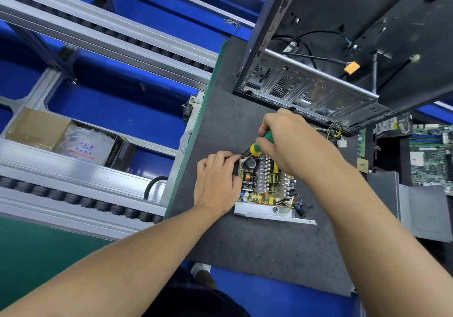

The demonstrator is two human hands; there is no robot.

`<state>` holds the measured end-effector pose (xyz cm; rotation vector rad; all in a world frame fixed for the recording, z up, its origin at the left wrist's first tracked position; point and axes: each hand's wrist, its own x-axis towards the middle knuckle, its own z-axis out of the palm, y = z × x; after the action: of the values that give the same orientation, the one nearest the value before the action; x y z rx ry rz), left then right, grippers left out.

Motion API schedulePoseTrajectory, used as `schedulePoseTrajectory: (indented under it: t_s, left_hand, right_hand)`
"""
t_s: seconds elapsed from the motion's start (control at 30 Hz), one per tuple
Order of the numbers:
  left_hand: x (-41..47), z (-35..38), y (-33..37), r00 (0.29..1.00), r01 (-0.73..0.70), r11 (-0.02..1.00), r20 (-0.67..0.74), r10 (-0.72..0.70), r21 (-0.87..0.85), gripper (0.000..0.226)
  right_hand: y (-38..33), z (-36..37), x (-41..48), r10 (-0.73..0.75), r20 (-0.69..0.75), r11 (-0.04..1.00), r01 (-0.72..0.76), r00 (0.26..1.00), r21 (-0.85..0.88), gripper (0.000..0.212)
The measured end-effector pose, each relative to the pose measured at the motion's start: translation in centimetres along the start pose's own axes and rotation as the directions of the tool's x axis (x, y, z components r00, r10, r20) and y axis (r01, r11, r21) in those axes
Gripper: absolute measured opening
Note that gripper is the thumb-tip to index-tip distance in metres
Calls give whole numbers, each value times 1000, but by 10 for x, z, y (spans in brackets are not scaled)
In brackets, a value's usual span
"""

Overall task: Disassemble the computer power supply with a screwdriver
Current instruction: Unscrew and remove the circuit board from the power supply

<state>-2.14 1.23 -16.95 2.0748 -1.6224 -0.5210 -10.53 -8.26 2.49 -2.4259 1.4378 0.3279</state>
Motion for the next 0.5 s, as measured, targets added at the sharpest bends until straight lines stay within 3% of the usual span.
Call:
schedulePoseTrajectory:
  t_s: [0.23, 0.5]
  left_hand:
    - [0, -1, 1, 1000, 12, 1000, 0, -12, -2, 51]
    - [0, -2, 1, 1000, 15, 1000, 12, -15, 6, 52]
  right_hand:
    - [-13, 6, 6, 81, -33, 996, -82, 996, -35, 27]
    - [-16, 10, 3, 31, -39, 999, -32, 999, -25, 6]
